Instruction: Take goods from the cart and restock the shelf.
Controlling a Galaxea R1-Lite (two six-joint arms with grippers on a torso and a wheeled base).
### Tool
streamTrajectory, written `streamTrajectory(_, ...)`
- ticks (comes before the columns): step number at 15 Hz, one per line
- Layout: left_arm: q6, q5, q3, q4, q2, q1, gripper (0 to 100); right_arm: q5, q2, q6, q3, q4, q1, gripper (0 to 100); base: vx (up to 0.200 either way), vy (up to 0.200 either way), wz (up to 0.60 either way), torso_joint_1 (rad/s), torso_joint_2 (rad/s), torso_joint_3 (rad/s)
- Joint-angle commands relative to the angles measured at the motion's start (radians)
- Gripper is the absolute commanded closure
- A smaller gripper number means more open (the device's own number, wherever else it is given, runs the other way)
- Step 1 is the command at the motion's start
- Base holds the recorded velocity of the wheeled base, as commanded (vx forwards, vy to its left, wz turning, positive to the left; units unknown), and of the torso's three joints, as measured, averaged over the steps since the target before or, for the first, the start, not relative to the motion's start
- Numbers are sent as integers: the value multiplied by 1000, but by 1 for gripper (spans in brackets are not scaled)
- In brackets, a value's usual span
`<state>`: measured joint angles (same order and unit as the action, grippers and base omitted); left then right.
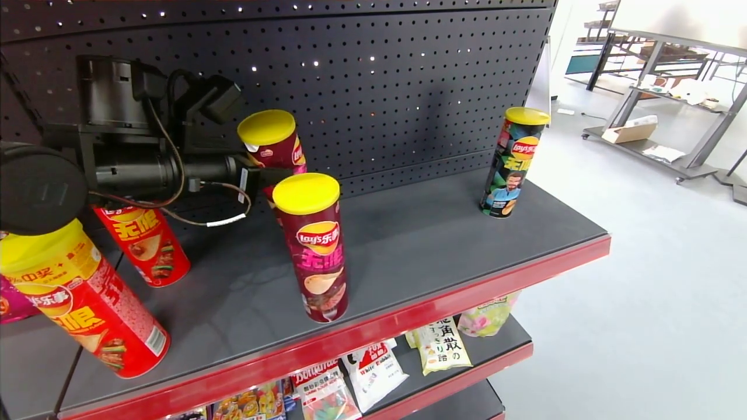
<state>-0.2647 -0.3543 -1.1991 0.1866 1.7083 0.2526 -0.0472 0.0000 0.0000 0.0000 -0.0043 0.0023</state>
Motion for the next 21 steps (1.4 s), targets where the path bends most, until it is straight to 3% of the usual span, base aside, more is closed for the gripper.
streamTrajectory(1,2,-5,-2,1,25,-4,100,0,2,0,0,0,1,0,0,0,0,0,0,0)
streamTrajectory(6,53,-12,0,56,63,-1,100,0,2,0,0,0,1,0,0,0,0,0,0,0)
streamTrajectory(17,44,-31,16,50,51,-1,100,0,2,0,0,0,1,0,0,0,0,0,0,0)
streamTrajectory(21,32,-31,64,50,24,-4,100,0,2,0,0,0,1,0,0,0,0,0,0,0)
